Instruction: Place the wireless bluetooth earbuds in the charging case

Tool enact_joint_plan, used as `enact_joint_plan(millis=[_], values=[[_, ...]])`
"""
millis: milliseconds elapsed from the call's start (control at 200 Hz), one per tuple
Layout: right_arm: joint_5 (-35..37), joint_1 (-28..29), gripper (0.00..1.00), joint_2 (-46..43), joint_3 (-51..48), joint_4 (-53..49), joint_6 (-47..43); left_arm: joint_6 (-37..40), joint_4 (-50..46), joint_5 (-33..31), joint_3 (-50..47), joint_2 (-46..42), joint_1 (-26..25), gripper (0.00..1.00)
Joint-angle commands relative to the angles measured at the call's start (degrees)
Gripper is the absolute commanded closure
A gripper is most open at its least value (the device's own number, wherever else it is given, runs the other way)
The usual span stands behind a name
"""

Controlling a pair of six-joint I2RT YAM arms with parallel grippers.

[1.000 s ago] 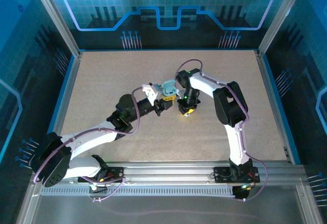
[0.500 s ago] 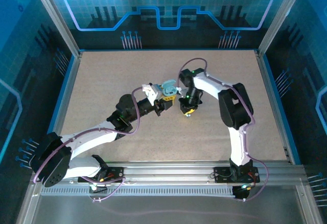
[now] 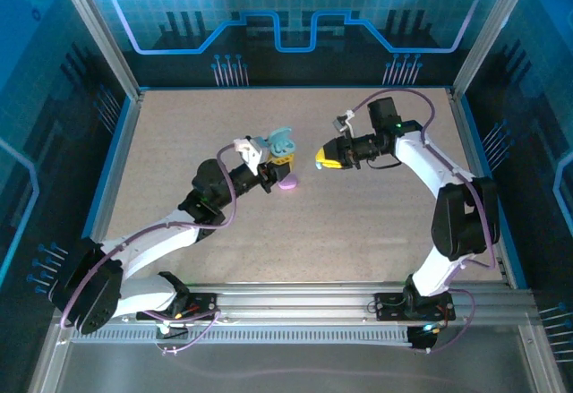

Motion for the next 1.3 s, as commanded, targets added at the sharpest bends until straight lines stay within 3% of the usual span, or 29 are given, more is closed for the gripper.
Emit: enact_joint_plan(millis=[0,695,1296], values=[[-9.8,-0.4,0.79,-2.9,0.0,4.9,6.0,-1.0,0.8,1.0,-1.3,-0.6,0.6,0.7],[-8.7,1.9,0.79,-8.4,2.3,8.9,14.6,0.5,0.2,6.1,2.3,6.4,-1.9,0.7],[-2.2,4.3,0.79,-11.2,2.5,4.7,9.8,-1.0,6.1,9.5,4.8,10.2,-4.1,0.7]])
